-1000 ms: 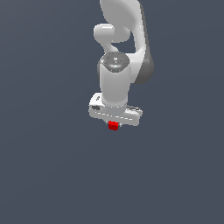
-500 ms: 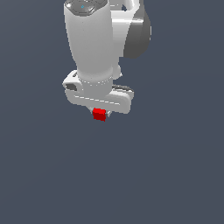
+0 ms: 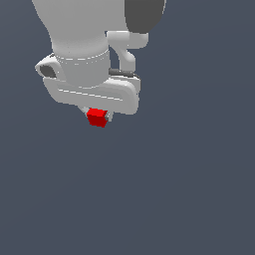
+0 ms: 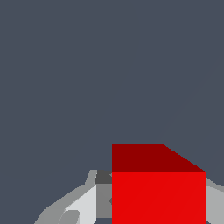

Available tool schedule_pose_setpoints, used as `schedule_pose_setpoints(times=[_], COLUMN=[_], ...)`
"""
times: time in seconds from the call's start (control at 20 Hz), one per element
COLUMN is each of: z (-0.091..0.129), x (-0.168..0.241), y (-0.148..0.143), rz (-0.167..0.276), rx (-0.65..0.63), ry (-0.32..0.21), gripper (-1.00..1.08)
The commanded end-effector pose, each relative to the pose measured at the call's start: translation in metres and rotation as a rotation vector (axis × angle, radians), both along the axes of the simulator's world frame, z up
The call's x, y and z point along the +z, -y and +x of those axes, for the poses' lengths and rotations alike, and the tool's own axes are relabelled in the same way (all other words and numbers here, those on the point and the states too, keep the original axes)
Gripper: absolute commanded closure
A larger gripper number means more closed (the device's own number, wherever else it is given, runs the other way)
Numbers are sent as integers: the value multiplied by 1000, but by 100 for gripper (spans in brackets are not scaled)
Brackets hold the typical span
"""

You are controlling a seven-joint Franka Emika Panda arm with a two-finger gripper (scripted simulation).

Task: Pick up the red cube and move it to a goal position.

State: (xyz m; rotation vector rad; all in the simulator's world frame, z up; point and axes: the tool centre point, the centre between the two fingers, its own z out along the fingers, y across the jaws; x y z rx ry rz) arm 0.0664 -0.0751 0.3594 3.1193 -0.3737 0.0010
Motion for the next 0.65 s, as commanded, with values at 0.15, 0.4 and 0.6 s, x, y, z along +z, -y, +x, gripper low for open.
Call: schedule_pose_setpoints(times=[0.15, 0.4, 0.6], z=[5, 8, 9], x=[20, 28, 30], y=[9, 13, 14], rz=[0, 0, 0], rx=[1, 1, 1], ry=[-1, -1, -1], gripper=[108, 108, 108])
